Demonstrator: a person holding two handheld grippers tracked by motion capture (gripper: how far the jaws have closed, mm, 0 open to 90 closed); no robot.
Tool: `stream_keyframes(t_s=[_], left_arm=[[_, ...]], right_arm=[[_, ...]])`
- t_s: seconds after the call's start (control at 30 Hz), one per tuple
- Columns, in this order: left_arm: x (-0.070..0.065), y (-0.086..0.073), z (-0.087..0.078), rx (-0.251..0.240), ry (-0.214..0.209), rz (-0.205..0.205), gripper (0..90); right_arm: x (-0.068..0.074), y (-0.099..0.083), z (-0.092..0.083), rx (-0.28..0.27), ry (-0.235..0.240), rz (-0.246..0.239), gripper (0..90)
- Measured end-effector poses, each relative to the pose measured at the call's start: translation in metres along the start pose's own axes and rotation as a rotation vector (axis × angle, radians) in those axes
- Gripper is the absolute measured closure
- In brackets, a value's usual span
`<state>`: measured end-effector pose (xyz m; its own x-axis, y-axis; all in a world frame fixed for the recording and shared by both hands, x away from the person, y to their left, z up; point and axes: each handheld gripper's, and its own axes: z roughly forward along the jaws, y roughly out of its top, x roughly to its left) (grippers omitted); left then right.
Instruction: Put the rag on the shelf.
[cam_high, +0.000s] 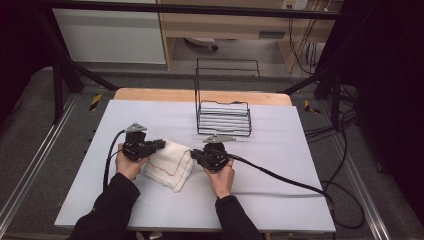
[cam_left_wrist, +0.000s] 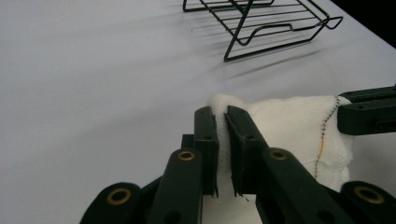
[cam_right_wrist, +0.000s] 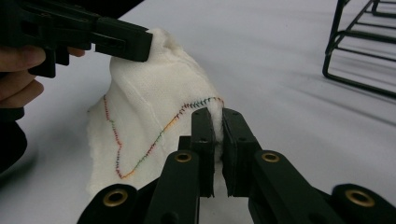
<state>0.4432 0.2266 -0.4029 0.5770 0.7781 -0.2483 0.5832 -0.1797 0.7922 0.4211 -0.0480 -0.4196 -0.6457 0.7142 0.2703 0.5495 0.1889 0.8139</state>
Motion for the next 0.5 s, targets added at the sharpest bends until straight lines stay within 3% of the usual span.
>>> stream_keyframes(t_s=[0.2,0.5], left_arm=[[-0.006,0.004,-0.013,-0.045,-0.009,0.030,82.1],[-0.020,0.009,-0.025,-0.104,-0.013,0.072,82.2]], right_arm=[[0.003,0.008,-0.012,-0.038,0.028,-0.027,84.6],[0.005,0.017,-0.030,-0.089,0.035,-0.079,84.7]])
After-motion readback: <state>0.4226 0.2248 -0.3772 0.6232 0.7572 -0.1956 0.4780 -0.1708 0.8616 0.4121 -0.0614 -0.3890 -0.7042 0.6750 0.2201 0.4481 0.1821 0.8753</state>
